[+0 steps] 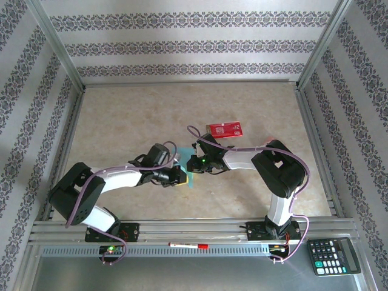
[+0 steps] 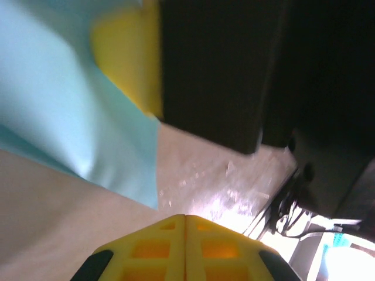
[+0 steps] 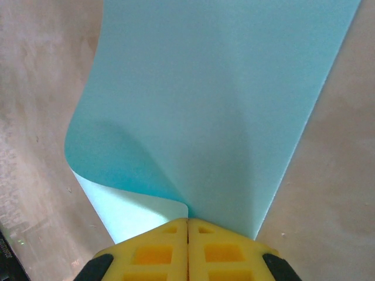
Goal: Fold a paper plane with a square sheet of paper (pick it up from the middle)
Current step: Third fold the triangle at the center of the table.
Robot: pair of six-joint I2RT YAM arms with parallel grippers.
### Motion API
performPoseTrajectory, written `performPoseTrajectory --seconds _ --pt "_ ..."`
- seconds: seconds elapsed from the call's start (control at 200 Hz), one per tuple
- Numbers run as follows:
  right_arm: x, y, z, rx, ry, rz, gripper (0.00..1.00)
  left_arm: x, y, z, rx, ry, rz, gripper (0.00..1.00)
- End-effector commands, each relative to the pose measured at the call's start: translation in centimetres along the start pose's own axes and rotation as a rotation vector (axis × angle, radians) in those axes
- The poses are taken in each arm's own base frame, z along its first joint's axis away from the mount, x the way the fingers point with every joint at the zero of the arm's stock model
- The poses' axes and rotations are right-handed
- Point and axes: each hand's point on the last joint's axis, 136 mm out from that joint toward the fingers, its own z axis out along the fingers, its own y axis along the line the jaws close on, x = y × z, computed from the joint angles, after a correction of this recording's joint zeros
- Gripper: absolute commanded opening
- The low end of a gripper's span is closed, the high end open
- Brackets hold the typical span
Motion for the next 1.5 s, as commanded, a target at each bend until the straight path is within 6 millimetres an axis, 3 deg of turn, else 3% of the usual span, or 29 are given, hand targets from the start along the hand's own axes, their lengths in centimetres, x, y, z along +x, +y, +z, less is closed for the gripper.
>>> performPoseTrajectory --seconds 0.0,0.155,0.26,0.5,0.784,0.869,1.044,1.124,1.494 --pt "2.2 -4.0 0.7 0.120 0.055 0.053 0.07 -2.4 -0.1 -1.2 0.030 -0.075 -0.031 0.06" --pt "2.2 -3.9 0.9 0.115 0.056 0.057 0.07 -5.0 1.0 -1.4 -0.023 -0.115 -0.060 0.06" --pt "2.1 -3.9 0.9 0.114 0.056 0.055 0.07 -5.7 1.6 -0.8 -0.046 -0.106 -0.067 0.06" --pt "2.2 -3.9 1.0 0.115 0.059 0.055 0.07 -5.9 3.2 0.6 -0.094 -0.069 -0.066 0.06" --pt "2.3 -4.2 1.0 0.120 0.066 0.055 0.07 -4.8 6.2 1.1 -0.162 -0.036 -0.100 0.06" --pt "2.4 -4.2 1.1 0.118 0.070 0.055 0.07 -5.0 5.8 1.0 -0.143 -0.040 -0.101 0.06" --pt "2.4 -4.3 1.1 0.120 0.071 0.056 0.07 -6.2 3.0 0.0 -0.076 -0.078 -0.066 0.09" --pt "2.3 -4.2 1.1 0.119 0.067 0.055 0.07 -6.7 2.9 -0.5 -0.090 -0.092 -0.057 0.10" --pt "2.3 -4.3 1.1 0.119 0.069 0.058 0.07 -6.5 7.5 -0.4 -0.185 -0.077 -0.127 0.08"
